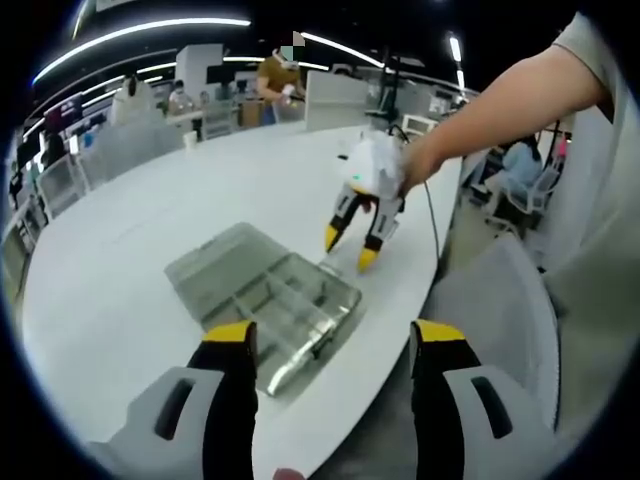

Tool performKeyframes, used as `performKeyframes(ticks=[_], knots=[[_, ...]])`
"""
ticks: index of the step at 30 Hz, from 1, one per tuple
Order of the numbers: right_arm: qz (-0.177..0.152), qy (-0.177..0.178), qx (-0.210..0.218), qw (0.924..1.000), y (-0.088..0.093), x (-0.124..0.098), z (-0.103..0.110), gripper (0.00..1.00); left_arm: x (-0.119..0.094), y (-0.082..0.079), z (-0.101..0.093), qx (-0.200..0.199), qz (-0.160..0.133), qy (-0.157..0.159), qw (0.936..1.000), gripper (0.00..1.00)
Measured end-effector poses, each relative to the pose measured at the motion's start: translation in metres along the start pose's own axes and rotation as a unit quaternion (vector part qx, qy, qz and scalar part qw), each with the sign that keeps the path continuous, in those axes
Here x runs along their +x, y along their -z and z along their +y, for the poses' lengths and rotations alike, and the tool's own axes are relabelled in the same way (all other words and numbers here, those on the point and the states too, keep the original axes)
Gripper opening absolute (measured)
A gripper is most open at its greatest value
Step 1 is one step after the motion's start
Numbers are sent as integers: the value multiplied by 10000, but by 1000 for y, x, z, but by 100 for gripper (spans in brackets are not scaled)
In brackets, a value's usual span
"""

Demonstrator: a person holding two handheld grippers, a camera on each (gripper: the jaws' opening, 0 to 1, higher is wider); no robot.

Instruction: Insert the divider into the dual guide fixture by aligning both edges with the guide slots and pushing it downward to the bottom, including one-sided entry, uneven engagement, binding, and posture correction.

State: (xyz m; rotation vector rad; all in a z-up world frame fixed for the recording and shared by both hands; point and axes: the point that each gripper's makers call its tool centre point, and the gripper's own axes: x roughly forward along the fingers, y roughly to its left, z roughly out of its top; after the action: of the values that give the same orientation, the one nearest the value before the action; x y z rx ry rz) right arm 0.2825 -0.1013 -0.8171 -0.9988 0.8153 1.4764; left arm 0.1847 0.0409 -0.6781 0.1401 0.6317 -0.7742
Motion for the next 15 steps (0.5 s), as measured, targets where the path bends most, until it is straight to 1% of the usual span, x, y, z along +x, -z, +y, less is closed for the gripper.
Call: performKeyframes(ticks=[4, 7, 9, 15], knots=[[35, -49, -27, 10000, 2, 2, 1, 32, 0, 2, 0, -20, 14, -12, 10000, 61], [20, -57, -19, 10000, 0, 1, 1, 33, 0, 4, 1, -38, 27, -17, 10000, 61], [35, -164, 43, 9999, 1, 2, 3, 31, 0, 5, 1, -47, 30, -18, 10000, 61], [86, -179, -8, 9998, 0, 2, 2, 30, 0, 7, 0, -62, 34, -19, 10000, 61]])
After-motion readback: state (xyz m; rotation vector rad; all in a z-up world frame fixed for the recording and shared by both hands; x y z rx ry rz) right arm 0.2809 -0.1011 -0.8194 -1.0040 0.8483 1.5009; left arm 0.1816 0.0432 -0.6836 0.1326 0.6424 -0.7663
